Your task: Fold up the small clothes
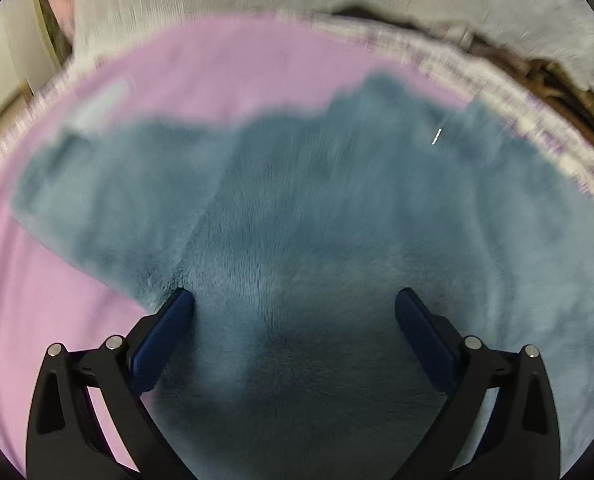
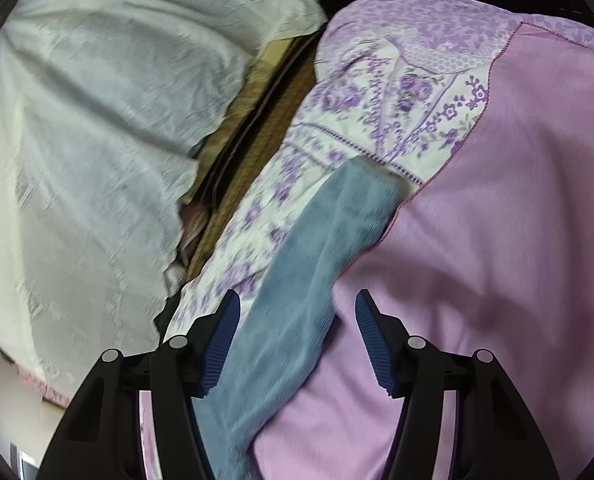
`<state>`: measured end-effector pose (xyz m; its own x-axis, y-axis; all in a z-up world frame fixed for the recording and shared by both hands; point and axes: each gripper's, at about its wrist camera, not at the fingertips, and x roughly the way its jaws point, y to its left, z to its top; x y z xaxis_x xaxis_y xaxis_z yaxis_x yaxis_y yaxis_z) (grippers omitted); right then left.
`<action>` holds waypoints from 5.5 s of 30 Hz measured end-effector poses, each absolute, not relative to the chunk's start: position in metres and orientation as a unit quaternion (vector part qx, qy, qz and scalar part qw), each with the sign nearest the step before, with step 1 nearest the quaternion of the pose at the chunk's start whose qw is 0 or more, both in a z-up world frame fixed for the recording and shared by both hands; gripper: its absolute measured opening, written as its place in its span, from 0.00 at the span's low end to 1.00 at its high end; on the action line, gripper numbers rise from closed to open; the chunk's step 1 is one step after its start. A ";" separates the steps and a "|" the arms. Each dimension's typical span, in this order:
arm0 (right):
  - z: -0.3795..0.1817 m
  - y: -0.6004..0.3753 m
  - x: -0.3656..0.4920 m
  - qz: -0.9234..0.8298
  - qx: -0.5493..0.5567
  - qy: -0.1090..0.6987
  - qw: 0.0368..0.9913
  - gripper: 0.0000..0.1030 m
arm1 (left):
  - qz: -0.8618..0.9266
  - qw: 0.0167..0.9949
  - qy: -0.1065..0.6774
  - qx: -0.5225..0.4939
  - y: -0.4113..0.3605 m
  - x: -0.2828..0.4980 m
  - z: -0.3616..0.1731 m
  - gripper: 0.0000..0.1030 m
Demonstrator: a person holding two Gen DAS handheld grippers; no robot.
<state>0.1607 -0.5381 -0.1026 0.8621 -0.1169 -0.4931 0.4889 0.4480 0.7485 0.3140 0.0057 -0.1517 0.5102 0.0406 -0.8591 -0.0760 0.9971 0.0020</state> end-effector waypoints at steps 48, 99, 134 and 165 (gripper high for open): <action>-0.054 -0.452 0.192 -0.109 0.360 0.114 0.919 0.12 | 0.183 0.876 0.444 -0.040 0.116 0.319 -0.145 0.96; -0.139 -0.132 0.326 0.042 0.177 0.397 0.899 0.13 | 0.194 0.875 0.443 -0.035 0.114 0.315 -0.145 0.96; -0.103 -0.238 0.270 -0.049 0.142 0.374 0.915 0.24 | 0.189 0.875 0.444 -0.042 0.118 0.316 -0.145 0.96; -0.100 -0.204 0.202 0.002 0.041 0.286 0.957 0.63 | 0.043 0.808 0.402 -0.429 0.354 0.357 -0.151 0.96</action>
<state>0.2021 -0.2036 -0.1003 0.8369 0.0263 -0.5467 0.0202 0.9967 0.0789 0.3572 0.3539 -0.1514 0.6735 -0.2743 -0.6864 -0.4145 0.6287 -0.6580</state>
